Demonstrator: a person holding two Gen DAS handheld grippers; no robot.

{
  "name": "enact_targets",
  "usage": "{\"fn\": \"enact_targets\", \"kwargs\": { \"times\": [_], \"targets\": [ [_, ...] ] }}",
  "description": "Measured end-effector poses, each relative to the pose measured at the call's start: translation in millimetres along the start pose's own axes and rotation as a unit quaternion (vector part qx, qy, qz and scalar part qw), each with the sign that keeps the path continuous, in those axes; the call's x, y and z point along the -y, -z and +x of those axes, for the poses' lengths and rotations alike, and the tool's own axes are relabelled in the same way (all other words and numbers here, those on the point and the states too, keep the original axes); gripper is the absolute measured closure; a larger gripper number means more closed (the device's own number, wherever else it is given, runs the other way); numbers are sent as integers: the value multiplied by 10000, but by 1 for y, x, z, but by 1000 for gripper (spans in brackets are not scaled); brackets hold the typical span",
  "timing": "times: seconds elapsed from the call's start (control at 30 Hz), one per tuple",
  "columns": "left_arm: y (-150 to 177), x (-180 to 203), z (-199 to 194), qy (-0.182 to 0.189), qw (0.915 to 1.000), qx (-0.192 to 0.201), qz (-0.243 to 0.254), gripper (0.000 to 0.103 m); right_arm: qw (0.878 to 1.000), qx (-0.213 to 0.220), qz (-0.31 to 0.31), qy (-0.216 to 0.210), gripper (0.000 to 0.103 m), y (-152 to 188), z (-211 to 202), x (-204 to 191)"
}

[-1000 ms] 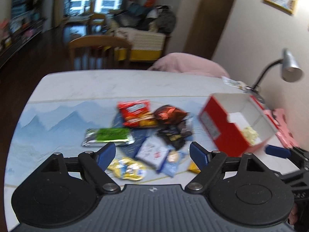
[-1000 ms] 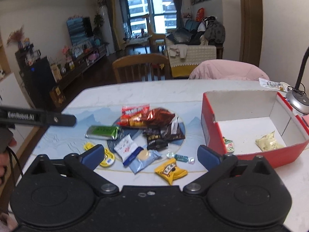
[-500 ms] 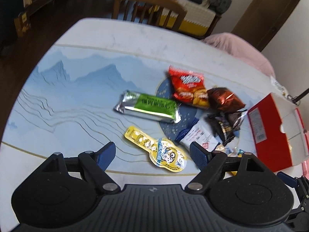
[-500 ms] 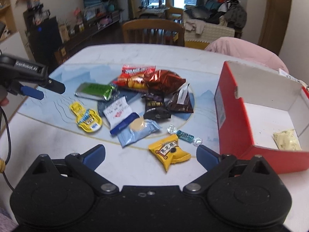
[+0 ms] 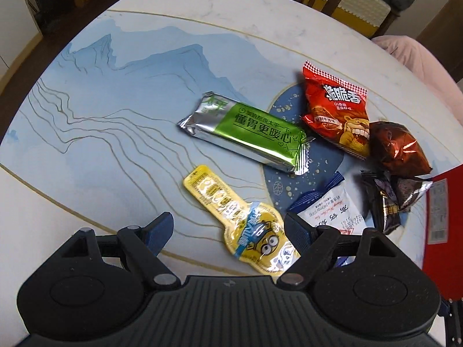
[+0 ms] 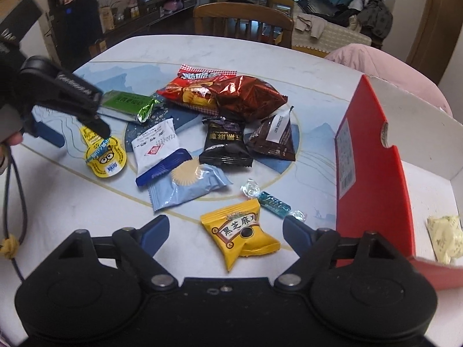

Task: Organize snacks
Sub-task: 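Grasp the Minion jelly pouch with the left gripper while the right grasps the sesame candy packet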

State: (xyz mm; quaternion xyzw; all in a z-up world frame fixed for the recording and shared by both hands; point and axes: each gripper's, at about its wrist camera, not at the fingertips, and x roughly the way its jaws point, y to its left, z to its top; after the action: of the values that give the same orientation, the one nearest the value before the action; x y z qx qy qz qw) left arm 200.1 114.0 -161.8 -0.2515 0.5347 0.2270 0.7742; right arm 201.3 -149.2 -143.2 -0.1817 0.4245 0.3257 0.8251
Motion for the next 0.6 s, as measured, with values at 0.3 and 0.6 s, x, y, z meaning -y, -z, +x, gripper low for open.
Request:
{"fn": "enact_targets", "kwargs": {
  "times": [0.3, 0.6],
  "targets": [
    [5, 22, 17, -296, 9995, -107, 41, 19, 9993, -3, -379, 68, 28, 0, 7, 2],
    [2, 27, 20, -411, 9990, -134, -81, 20, 9983, -59, -579, 87, 39, -2, 17, 3]
  ]
}}
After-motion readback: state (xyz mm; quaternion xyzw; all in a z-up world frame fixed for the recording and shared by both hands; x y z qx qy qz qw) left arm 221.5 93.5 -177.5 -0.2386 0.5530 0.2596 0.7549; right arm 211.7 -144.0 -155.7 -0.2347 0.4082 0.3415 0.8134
